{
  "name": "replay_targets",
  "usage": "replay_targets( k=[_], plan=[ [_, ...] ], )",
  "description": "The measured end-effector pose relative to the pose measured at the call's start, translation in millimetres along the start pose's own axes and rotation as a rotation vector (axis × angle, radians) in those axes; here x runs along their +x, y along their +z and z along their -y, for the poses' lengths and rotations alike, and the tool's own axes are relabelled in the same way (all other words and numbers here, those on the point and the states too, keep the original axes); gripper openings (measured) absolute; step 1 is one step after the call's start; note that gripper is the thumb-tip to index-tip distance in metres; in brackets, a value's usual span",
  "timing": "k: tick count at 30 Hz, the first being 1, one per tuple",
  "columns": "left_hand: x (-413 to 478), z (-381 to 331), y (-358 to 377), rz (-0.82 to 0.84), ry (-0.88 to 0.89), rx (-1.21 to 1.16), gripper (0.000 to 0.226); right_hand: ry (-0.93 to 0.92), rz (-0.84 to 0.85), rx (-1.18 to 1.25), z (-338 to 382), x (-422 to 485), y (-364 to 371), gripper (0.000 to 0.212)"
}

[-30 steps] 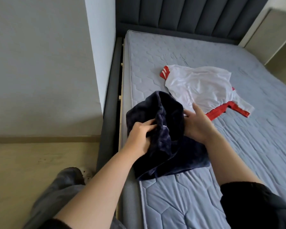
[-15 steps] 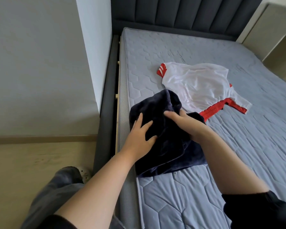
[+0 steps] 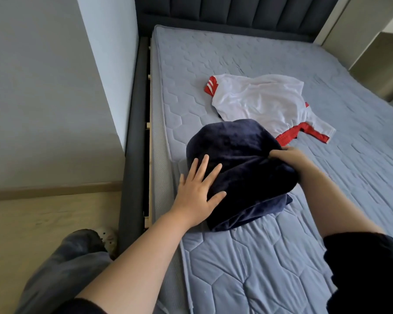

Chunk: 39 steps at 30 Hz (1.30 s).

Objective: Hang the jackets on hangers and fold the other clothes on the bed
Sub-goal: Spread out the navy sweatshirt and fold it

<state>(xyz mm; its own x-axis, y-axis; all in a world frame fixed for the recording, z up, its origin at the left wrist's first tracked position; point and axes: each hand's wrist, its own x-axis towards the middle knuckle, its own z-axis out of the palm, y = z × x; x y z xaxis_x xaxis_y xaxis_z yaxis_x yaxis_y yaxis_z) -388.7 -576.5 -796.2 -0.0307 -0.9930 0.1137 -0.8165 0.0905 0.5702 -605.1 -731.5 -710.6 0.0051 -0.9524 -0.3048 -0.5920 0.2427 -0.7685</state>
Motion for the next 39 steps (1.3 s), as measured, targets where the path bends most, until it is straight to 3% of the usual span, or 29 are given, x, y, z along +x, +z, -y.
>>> replay_targets(
  k=[5,7,10,13,16,20,24,26,28,30,32,36,37,39],
  plan=[
    [1.4,-5.5,16.5,0.112,-0.003,-0.017,0.082,0.136,-0.064,-0.089,-39.0,22.4,-8.2,0.021],
    [2.7,-9.3,20.9,0.136,-0.038,-0.052,0.087,0.204,-0.002,-0.075,-54.1,22.9,-3.0,0.023],
    [4.2,-9.3,21.7,0.114,-0.088,-0.11,0.085,0.364,0.18,0.186,-71.4,15.2,5.2,0.035],
    [5.3,-1.7,16.2,0.047,-0.109,-0.103,0.079,0.366,0.193,0.396,-78.3,14.9,19.1,0.034],
    [7.5,9.0,5.8,-0.06,-0.222,-0.177,0.063,0.32,0.199,0.43,-65.2,6.5,33.5,0.028],
    [12.7,18.4,-20.1,-0.39,-0.231,-0.297,0.034,0.236,0.118,0.425,-45.6,-4.7,48.1,0.02],
    [13.2,30.0,-51.4,-0.57,-0.279,-0.244,0.031,0.094,0.095,0.536,-14.5,-6.3,67.3,0.021],
    [11.0,38.1,-56.4,-0.527,-0.256,-0.211,0.031,0.024,0.033,0.471,-7.4,-6.9,79.0,0.028],
    [6.3,42.3,-52.9,-0.424,-0.233,-0.205,0.031,0.086,0.008,0.374,-15.6,-4.6,92.6,0.026],
    [3.4,40.6,-45.0,-0.356,-0.22,-0.151,0.03,0.113,0.062,0.243,-28.6,-3.9,101.2,0.02],
    [3.5,34.2,-39.6,-0.35,-0.167,-0.076,0.031,0.029,0.15,-0.085,-43.0,0.7,97.3,0.015],
    [5.9,20.8,-33.9,-0.391,-0.042,0.062,0.03,-0.039,0.238,-0.303,-47.5,6.7,78.4,0.034],
    [5.3,19.9,-32.7,-0.398,-0.041,0.082,0.029,-0.036,0.201,-0.295,-42.8,7.0,75.5,0.037],
    [4.5,20.5,-30.9,-0.418,-0.048,0.099,0.029,-0.131,-0.096,-0.25,-29.8,3.6,72.1,0.041]
  ],
)
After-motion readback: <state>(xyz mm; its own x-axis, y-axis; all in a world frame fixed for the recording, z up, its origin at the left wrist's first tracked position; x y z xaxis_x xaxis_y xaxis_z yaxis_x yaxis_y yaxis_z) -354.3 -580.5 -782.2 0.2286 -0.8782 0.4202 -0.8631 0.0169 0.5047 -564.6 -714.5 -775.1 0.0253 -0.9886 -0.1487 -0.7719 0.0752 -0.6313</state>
